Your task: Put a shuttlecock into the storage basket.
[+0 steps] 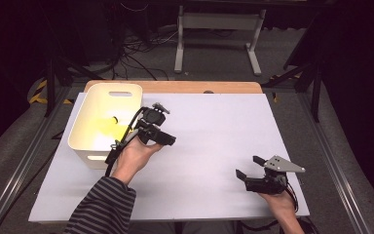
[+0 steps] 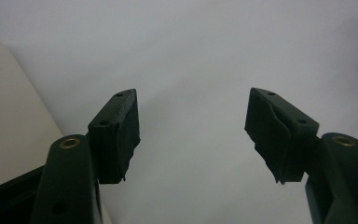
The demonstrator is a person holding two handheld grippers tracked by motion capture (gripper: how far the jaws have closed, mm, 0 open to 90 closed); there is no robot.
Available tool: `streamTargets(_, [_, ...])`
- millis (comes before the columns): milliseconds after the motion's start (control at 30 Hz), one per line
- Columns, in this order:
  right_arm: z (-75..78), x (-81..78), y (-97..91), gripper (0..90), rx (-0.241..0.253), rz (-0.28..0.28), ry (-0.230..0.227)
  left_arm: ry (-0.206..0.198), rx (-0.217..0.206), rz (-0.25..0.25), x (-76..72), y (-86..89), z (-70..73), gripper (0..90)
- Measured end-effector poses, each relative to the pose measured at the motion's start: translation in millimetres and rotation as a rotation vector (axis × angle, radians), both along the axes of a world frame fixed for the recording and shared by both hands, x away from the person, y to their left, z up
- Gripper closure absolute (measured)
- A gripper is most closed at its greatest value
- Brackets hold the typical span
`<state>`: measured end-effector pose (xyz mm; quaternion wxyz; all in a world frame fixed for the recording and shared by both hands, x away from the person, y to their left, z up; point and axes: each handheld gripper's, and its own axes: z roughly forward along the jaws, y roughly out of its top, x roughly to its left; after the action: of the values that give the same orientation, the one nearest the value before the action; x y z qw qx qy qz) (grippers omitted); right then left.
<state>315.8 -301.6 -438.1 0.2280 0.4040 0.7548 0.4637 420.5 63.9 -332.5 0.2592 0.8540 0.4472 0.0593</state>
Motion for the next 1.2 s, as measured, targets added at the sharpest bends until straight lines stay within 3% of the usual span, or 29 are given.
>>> streamTargets(967, [-0.1,0.0,0.3,14.6,-0.002,0.003,-0.001,0.025,-0.013,-0.013,-8.4,-12.0,-21.8,35.3])
streamTargets(1200, [-0.1,0.0,0.7,14.6,-0.003,0.003,0.002,0.023,0.004,-0.022,-13.3,-13.3,-28.4,35.3])
